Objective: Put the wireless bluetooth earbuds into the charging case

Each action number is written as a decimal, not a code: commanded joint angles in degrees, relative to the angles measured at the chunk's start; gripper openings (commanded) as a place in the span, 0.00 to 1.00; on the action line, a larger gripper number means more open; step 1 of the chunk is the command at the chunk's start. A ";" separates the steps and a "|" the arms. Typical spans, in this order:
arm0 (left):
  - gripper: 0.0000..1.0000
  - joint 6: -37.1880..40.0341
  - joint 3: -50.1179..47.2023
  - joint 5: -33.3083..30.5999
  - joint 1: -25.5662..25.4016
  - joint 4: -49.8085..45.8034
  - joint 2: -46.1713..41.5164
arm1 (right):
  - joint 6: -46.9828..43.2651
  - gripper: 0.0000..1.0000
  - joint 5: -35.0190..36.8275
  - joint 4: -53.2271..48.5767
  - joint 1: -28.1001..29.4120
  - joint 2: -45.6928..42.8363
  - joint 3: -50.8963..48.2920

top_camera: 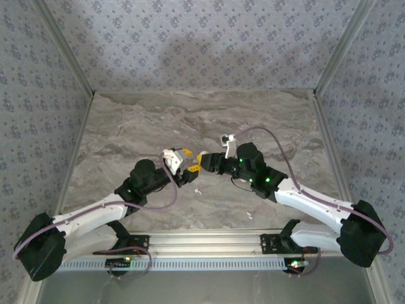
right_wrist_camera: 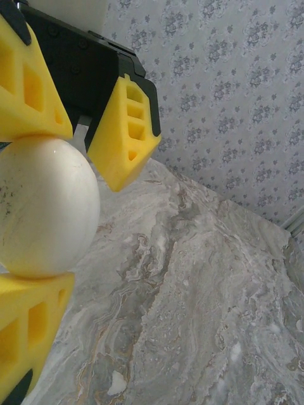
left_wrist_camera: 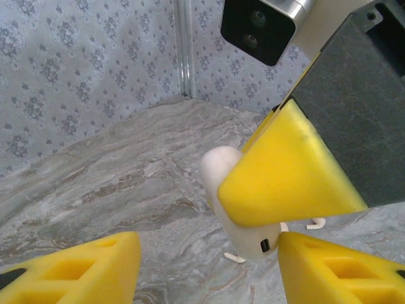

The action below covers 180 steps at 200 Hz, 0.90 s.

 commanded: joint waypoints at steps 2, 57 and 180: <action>0.59 -2.47 2.36 0.27 -0.49 3.31 1.04 | 1.33 0.48 -1.22 2.92 0.60 -1.29 -0.20; 0.53 -3.74 3.58 1.58 -0.46 3.88 3.33 | 1.56 0.48 -1.80 4.46 0.91 -0.94 -0.36; 0.42 -6.31 4.22 2.51 -0.44 5.24 4.18 | 1.70 0.50 -3.20 4.90 1.19 -0.33 -0.35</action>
